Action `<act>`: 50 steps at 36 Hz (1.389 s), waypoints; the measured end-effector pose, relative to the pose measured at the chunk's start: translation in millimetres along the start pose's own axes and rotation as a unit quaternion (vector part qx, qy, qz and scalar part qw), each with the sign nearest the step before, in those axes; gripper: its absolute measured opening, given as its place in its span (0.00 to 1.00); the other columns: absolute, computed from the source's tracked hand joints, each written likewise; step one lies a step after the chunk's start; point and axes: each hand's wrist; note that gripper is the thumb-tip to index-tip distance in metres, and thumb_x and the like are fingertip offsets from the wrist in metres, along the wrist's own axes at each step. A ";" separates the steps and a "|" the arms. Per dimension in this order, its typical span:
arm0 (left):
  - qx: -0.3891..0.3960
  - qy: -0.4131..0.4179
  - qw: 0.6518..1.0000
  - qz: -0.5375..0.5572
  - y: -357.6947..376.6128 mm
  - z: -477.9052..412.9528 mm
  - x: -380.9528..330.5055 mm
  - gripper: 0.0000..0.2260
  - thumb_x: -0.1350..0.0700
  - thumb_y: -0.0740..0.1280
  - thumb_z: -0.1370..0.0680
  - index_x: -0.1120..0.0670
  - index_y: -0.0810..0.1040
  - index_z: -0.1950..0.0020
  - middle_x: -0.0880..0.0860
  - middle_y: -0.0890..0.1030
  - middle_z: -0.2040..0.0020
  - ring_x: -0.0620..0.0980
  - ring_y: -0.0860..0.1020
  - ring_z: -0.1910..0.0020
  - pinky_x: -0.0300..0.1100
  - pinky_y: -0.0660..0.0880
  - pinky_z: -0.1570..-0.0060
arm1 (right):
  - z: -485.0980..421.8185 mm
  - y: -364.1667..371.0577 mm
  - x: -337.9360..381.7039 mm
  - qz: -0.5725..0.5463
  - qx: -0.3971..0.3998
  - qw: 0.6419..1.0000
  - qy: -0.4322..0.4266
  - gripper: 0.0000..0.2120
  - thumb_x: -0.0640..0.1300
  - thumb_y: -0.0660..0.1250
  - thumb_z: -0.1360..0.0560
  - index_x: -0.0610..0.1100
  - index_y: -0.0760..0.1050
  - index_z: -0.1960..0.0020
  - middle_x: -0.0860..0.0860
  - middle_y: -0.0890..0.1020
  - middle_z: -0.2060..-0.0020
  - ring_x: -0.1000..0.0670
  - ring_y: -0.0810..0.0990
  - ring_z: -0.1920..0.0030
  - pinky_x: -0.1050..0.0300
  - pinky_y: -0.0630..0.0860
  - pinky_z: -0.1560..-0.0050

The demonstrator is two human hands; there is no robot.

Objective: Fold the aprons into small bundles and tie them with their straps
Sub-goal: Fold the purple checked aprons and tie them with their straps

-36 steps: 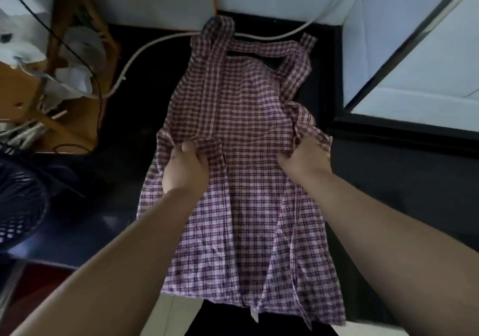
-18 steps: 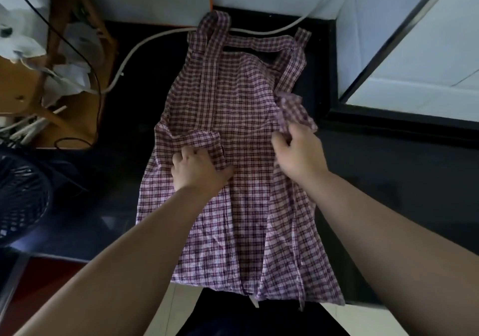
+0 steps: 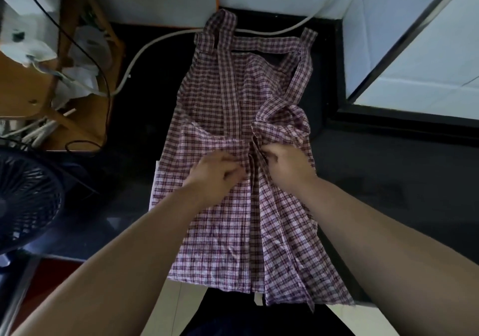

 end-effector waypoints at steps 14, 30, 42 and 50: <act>0.035 -0.189 0.971 -0.139 -15.8 -16.7 31.2 0.44 0.26 0.54 0.29 0.41 0.35 0.23 0.55 0.28 0.25 0.63 0.33 0.25 0.64 0.40 0.28 | -30.1 -15.7 -15.1 -0.013 -0.065 0.970 0.234 0.13 0.38 0.57 0.20 0.37 0.67 0.36 0.38 0.75 0.40 0.39 0.74 0.41 0.52 0.71 0.48; -0.248 -0.050 0.966 -0.050 -38.0 -58.2 29.3 0.24 0.49 0.65 0.21 0.49 0.66 0.26 0.56 0.54 0.22 0.60 0.50 0.24 0.60 0.51 0.27 | -69.4 -28.1 -8.7 -0.039 -0.140 0.989 -0.030 0.25 0.43 0.62 0.21 0.44 0.61 0.26 0.45 0.69 0.32 0.46 0.70 0.34 0.50 0.70 0.34; -0.197 -0.175 0.964 0.011 1.4 36.3 36.7 0.20 0.51 0.62 0.20 0.51 0.68 0.28 0.55 0.66 0.29 0.57 0.62 0.31 0.54 0.62 0.33 | 18.3 37.3 3.7 0.013 -0.039 0.996 0.074 0.15 0.54 0.62 0.21 0.42 0.74 0.47 0.48 0.80 0.56 0.50 0.77 0.60 0.59 0.72 0.65; -0.185 -0.272 0.943 0.058 19.8 95.4 48.7 0.19 0.49 0.63 0.20 0.56 0.67 0.32 0.59 0.70 0.36 0.59 0.71 0.41 0.51 0.70 0.48 | 47.0 37.6 13.6 0.040 0.055 0.998 0.011 0.28 0.56 0.66 0.24 0.46 0.65 0.29 0.47 0.68 0.32 0.47 0.70 0.35 0.56 0.67 0.35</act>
Point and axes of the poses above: each hand's wrist, its own z-axis away from the middle knuckle, its own y-axis out of the palm, x = y × z
